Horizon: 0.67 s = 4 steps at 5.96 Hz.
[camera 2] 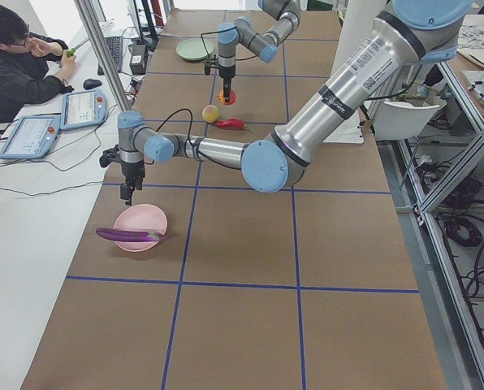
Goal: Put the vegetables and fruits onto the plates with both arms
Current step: 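Shift the right gripper to the pomegranate and grasp it, then carry the pomegranate toward the green plate while the left gripper releases the eggplant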
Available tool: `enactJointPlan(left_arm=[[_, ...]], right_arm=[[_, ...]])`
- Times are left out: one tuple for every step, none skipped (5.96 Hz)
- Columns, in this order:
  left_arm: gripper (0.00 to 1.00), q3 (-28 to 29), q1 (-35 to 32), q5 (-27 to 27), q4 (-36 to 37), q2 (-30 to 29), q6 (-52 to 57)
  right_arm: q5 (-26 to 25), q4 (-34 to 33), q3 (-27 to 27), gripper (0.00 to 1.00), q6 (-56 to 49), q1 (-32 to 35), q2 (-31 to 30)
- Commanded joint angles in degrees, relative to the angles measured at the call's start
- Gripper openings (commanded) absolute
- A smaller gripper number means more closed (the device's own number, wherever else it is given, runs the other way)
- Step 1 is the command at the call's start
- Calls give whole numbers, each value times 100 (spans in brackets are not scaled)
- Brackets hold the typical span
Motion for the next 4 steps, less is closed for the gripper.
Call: enactJointPlan(left_arm=[[100,-1499,338,-938,1168,-21,-863],[100,-2177,697,-1089,1793,-56,-1240],[100,-2497,1057,-1100,1808,-73,-1861],[100,-2561,1348,-1091,1799,-265,-2268]], right_arm=[[401,-617,594,0,-347,685,-138],[569,-951,814,0,-1116,1115,-322],[675,-1094,912,0,-1829,1502,-576],[685,-1086,939,0,-2619,1854,-909]])
